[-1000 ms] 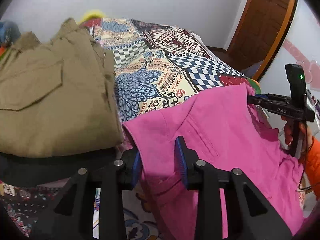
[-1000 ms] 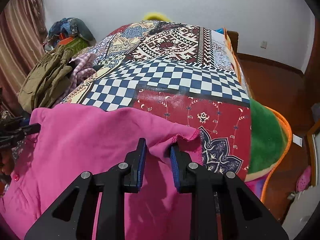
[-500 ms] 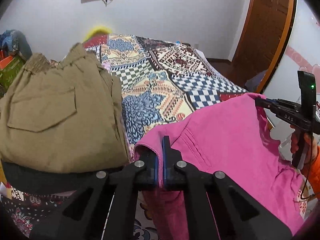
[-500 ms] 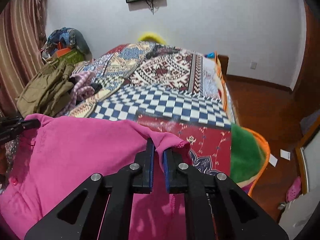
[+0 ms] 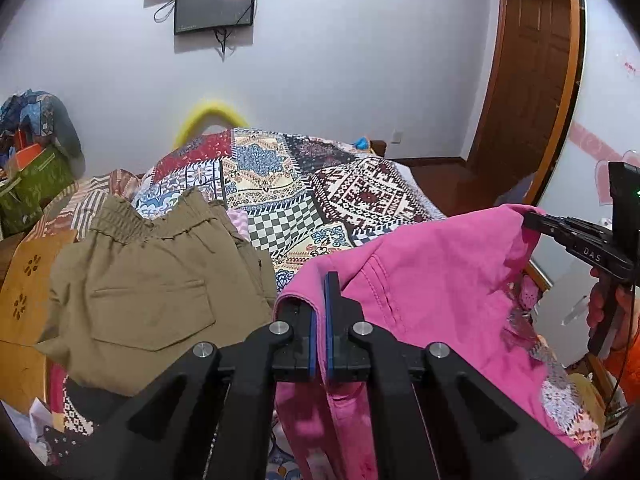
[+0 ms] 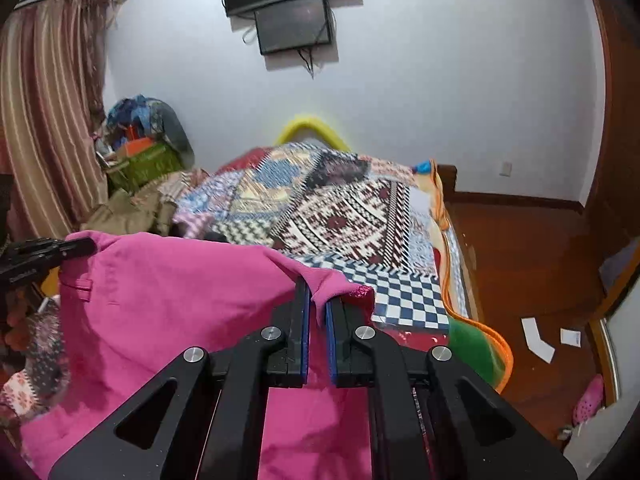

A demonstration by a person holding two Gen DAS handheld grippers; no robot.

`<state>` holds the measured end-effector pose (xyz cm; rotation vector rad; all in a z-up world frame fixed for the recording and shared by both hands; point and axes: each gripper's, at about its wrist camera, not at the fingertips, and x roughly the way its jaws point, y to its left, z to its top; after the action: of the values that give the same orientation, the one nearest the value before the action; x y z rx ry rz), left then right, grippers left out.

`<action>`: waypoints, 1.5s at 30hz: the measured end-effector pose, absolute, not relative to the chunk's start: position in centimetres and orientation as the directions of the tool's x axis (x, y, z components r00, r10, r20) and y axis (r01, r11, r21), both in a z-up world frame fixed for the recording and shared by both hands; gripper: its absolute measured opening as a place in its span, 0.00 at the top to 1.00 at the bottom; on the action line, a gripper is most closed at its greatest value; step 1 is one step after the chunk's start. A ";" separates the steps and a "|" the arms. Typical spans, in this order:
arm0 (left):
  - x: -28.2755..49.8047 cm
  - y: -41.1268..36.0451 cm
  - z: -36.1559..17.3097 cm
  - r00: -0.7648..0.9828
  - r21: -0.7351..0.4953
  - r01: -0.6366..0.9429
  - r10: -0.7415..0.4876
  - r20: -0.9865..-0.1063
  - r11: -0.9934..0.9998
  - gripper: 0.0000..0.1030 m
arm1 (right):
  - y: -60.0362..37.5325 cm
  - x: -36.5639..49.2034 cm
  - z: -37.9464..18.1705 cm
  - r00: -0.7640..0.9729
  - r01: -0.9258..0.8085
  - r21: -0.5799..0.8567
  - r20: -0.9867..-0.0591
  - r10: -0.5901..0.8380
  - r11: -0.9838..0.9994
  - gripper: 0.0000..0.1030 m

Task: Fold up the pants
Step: 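Close the left gripper on the pink pants while the right gripper grasps the waistband, then lift the waistband with both grippers and fold it over onto the legs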

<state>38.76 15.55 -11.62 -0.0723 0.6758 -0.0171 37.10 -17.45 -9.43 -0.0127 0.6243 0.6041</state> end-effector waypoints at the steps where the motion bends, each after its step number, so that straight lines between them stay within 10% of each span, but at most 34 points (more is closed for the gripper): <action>1: 38.4 15.5 -11.5 0.780 -0.073 -0.003 -0.043 -0.624 0.997 0.97 | -17.5 36.5 -9.0 0.645 -0.539 0.170 -0.547 0.534 0.825 0.94; 29: 20.2 11.4 -10.7 0.764 -0.076 0.134 -0.152 -0.627 0.988 0.97 | -21.4 20.5 -8.3 0.579 -0.543 0.332 -0.517 0.630 0.771 0.94; 45: 13.7 10.7 -15.7 0.723 -0.102 0.148 -0.178 -0.668 0.984 0.97 | -21.6 15.2 -15.1 0.463 -0.515 0.349 -0.656 0.597 0.783 0.94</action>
<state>13.66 10.70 -15.67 -0.0428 0.7417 -0.1804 15.20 -21.56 -15.09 0.1068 0.8487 0.6849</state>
